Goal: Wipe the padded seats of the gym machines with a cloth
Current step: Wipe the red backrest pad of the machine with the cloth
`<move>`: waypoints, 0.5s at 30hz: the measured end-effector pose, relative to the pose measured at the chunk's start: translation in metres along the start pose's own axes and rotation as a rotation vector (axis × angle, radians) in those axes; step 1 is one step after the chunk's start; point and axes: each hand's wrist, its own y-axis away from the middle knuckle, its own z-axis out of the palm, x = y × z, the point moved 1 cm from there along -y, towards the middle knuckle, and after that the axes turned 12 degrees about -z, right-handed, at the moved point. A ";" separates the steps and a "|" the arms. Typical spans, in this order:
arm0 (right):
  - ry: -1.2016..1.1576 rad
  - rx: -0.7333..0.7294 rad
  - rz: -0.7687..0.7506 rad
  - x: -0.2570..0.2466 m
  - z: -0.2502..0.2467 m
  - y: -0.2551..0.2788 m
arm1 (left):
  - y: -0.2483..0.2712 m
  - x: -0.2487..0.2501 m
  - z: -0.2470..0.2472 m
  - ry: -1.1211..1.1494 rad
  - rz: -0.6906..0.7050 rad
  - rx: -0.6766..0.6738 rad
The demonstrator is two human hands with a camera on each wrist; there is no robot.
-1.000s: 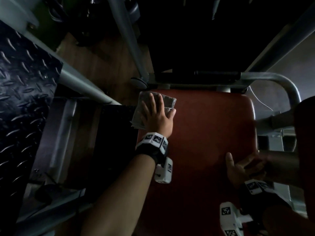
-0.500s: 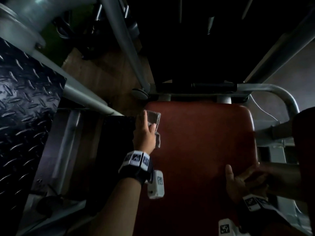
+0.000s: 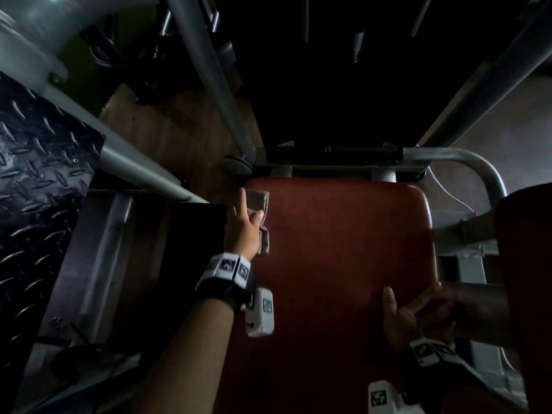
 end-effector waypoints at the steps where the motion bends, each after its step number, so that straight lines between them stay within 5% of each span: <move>1: 0.008 0.007 -0.001 -0.001 0.002 0.001 | 0.014 -0.008 0.000 -0.017 0.032 0.049; 4: 0.001 0.025 0.003 0.002 0.007 0.002 | 0.024 -0.017 0.002 -0.059 0.029 0.091; 8: -0.192 -0.169 0.030 0.006 0.014 -0.006 | -0.017 0.005 -0.003 0.105 -0.111 -0.088; 15: -0.033 -0.082 0.025 0.004 0.007 -0.004 | 0.016 -0.012 -0.001 0.017 0.030 0.011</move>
